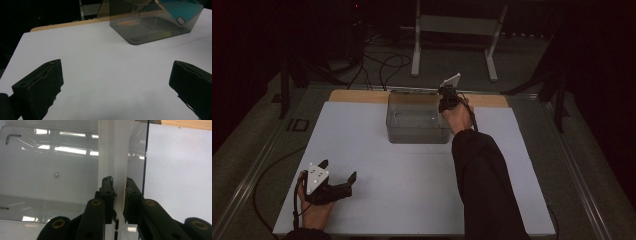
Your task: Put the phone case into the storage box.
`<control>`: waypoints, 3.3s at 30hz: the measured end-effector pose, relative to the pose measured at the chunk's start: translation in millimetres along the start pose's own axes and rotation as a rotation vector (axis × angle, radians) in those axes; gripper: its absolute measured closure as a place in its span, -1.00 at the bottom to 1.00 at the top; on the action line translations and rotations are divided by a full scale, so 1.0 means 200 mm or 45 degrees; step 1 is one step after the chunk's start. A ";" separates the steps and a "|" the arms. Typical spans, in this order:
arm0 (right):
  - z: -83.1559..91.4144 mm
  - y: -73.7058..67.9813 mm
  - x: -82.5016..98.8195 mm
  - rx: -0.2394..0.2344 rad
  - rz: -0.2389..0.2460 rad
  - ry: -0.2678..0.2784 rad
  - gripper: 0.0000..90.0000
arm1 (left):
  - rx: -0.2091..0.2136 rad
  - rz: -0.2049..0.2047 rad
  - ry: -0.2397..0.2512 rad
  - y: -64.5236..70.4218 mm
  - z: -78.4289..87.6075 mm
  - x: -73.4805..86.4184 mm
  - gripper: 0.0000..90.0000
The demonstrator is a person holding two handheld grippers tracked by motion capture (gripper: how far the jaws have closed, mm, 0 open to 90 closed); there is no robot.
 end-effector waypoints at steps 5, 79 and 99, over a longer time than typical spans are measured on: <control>-0.01 0.00 0.00 0.008 -0.001 0.000 0.79 | -0.001 0.000 0.001 0.00 0.00 0.00 -1.00; 0.09 -0.03 0.05 -0.041 0.179 0.255 0.08 | 0.001 -0.012 -0.007 0.01 0.00 0.00 -1.00; 0.18 0.03 0.14 -0.165 0.259 0.552 -0.67 | 0.000 -0.013 -0.014 0.01 -0.01 0.00 -1.00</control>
Point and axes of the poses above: each handheld gripper's, and its own axes: z roughly backward along the jaws, x roughly out of its underside, y roughly to its right, the point moved 4 cm from there along -z, roughly forward along the jaws, and after that the axes turned 2 degrees about x, right-handed, at the moved point
